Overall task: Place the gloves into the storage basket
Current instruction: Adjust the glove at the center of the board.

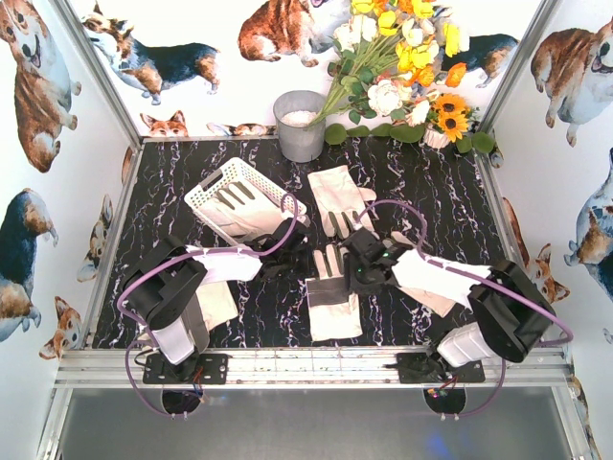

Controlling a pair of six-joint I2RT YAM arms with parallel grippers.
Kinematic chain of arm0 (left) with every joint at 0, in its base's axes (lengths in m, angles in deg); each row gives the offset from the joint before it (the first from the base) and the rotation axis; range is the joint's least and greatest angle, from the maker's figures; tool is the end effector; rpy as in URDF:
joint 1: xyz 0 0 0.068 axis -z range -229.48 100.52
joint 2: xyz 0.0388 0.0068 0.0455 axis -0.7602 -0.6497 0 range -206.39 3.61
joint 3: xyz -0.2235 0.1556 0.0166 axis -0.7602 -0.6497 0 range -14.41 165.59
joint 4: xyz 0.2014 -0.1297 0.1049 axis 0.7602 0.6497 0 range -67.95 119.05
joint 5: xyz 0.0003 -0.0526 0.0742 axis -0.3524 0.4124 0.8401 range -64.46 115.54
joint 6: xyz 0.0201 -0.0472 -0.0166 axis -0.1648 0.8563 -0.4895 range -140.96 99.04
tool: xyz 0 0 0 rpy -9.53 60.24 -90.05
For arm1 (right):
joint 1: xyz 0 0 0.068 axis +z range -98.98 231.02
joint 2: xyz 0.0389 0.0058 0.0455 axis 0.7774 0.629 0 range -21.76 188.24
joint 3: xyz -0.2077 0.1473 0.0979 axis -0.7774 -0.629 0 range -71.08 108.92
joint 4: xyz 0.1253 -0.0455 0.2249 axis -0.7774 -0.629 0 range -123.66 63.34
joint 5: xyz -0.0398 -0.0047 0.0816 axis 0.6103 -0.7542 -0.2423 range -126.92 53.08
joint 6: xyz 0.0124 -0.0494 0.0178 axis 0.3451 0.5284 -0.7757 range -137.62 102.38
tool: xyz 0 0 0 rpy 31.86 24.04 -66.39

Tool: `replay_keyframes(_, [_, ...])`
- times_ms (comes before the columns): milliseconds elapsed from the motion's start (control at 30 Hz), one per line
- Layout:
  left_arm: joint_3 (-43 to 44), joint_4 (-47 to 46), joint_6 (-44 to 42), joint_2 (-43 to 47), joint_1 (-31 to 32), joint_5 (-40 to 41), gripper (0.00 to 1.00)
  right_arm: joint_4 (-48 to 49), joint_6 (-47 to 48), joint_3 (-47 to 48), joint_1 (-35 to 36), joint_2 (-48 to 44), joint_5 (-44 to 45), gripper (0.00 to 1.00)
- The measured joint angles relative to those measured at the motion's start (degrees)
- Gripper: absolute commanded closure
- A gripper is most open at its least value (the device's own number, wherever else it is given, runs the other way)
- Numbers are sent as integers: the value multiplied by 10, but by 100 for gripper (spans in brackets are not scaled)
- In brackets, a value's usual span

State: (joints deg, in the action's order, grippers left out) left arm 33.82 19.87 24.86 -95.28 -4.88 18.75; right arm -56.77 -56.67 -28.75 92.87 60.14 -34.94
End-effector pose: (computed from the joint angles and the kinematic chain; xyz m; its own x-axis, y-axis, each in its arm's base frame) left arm 0.2356 -0.2383 0.1411 -0.9115 -0.1013 -0.3986 0.1425 0.8314 -0.5370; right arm 0.1856 0.1644 0.1623 -0.9570 -0.0118 -0.2900 -0.0708 0.9785 0.1937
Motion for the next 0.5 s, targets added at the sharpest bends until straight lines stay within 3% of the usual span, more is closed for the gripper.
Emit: replay_keyframes(500, [-7, 2, 0, 7, -3, 1, 98, 40, 0, -65, -90, -68, -113, 57])
